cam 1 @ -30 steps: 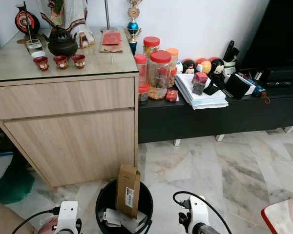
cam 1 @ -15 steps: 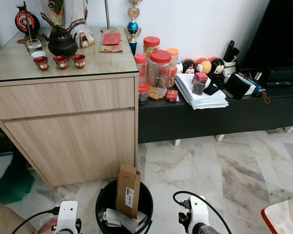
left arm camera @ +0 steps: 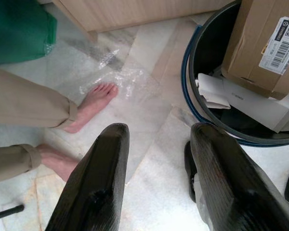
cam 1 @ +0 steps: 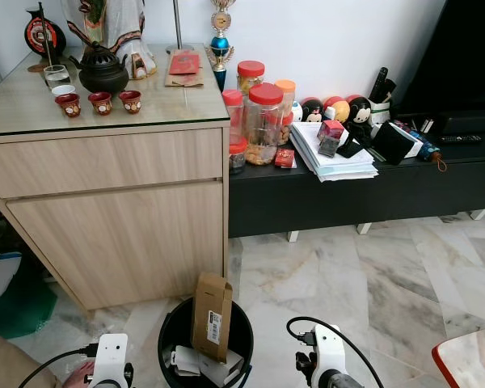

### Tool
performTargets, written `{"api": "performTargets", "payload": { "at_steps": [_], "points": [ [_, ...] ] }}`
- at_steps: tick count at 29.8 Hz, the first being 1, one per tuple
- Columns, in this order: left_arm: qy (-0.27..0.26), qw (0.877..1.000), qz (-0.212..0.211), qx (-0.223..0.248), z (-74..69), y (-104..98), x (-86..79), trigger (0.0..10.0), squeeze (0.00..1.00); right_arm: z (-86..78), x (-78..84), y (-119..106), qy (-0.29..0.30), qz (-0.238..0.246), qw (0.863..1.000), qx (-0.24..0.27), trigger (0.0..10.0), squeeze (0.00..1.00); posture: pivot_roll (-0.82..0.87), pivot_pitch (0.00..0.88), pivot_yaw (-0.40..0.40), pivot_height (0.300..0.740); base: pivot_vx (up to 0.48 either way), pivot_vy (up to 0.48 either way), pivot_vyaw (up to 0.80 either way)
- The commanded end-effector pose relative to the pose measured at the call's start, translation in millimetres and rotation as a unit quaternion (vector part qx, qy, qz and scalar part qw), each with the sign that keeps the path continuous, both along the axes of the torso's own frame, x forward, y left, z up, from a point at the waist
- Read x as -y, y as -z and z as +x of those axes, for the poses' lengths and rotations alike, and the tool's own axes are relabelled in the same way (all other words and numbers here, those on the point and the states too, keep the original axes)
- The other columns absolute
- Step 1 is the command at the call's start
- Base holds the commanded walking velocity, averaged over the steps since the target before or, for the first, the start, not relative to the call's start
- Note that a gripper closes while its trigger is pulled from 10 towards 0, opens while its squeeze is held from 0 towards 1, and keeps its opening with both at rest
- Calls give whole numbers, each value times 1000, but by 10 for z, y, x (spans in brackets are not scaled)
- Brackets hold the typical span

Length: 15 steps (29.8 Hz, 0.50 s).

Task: Picking trash to rubbish bin

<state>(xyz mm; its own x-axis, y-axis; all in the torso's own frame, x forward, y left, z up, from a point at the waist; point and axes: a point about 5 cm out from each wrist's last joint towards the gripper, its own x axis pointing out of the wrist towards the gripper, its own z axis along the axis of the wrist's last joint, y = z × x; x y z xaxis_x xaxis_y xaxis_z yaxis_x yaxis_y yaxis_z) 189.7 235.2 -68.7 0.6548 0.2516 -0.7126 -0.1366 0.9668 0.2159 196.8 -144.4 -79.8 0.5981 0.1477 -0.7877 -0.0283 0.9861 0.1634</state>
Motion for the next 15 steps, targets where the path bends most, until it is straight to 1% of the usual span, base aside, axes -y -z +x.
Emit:
{"api": "performTargets", "payload": {
  "at_steps": [1,15],
  "points": [
    [-1,1000,5,-15,-52,30,-10,10000,0,13,15,-8,8,1,1000,4,10000,0,34,0,-74,740,0,0,0],
    [-2,1000,9,-25,-73,41,-23,10000,0,11,19,-7,11,0,1000,3,10000,0,33,0,-70,740,0,0,0]
  ]
}}
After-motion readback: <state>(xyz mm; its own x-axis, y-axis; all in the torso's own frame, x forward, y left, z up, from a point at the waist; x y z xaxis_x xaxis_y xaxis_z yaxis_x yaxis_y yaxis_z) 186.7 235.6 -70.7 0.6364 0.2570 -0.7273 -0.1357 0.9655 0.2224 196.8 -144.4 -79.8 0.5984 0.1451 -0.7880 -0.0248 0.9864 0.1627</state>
